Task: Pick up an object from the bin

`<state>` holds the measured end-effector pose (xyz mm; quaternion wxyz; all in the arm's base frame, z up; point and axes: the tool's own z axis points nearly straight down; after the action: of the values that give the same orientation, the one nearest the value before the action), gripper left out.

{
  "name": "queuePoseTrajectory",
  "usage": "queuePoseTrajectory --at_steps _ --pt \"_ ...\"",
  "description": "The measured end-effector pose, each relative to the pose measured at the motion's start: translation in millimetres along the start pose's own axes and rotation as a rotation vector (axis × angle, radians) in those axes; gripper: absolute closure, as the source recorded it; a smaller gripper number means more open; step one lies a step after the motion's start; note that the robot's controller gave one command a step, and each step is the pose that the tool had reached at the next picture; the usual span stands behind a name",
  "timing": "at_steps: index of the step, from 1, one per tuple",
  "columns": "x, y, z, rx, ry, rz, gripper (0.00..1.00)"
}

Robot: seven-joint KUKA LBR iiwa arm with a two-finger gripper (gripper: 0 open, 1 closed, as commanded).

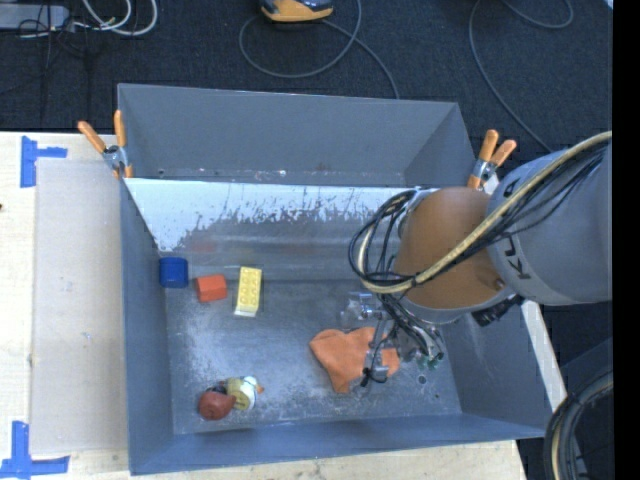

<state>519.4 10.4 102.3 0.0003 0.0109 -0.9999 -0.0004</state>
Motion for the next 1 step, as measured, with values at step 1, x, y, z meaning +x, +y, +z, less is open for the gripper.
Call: queuePoseTrajectory --at_steps 1 --pt "6.8 -8.3 30.5 0.0 0.004 0.098 1.0"
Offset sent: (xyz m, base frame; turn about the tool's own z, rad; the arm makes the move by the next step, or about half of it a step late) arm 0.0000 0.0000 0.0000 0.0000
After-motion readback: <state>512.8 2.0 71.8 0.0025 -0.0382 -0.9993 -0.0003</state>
